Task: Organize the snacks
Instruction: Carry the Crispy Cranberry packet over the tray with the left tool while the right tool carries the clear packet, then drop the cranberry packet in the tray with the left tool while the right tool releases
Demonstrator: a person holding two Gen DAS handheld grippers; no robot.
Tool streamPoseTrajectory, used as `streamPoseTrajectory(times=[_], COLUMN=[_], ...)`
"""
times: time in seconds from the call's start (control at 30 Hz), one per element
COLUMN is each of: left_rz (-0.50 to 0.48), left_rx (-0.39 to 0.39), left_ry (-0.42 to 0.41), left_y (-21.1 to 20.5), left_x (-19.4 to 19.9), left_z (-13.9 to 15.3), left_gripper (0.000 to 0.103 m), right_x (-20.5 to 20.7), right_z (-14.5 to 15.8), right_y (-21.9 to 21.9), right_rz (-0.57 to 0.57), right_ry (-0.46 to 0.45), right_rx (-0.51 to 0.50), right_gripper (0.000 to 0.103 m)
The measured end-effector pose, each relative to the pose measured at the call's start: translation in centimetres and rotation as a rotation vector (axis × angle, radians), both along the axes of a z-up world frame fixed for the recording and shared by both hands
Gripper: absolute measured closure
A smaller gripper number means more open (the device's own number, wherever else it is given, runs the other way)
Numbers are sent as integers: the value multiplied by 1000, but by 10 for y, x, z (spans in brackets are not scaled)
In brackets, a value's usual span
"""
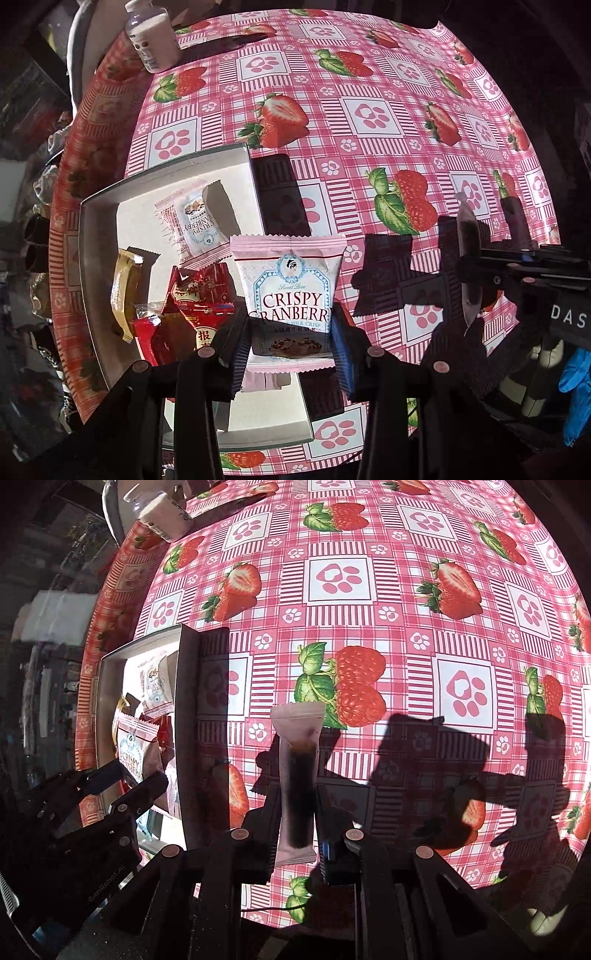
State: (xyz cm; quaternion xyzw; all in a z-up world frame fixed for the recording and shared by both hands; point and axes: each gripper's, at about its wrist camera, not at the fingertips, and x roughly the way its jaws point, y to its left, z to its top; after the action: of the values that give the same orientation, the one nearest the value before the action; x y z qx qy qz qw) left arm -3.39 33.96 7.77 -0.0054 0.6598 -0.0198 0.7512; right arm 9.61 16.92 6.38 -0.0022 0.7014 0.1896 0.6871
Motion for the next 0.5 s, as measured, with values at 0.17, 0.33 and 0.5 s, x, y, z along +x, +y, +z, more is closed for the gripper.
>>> streamPoseTrajectory(times=[0.17,0.33,0.5], left_rz=[92,149,197], left_rx=[16,37,31], left_ry=[-6,28,53], left_y=[39,69,89], left_x=[-7,-17,-27], left_z=[0,-12,-20], left_gripper=[59,59,59], right_x=[4,-4,-18], right_z=[11,10,4], right_y=[36,76,109], right_rz=[61,136,215], right_ry=[-16,-5,11], right_rx=[31,36,35], right_gripper=[84,84,84])
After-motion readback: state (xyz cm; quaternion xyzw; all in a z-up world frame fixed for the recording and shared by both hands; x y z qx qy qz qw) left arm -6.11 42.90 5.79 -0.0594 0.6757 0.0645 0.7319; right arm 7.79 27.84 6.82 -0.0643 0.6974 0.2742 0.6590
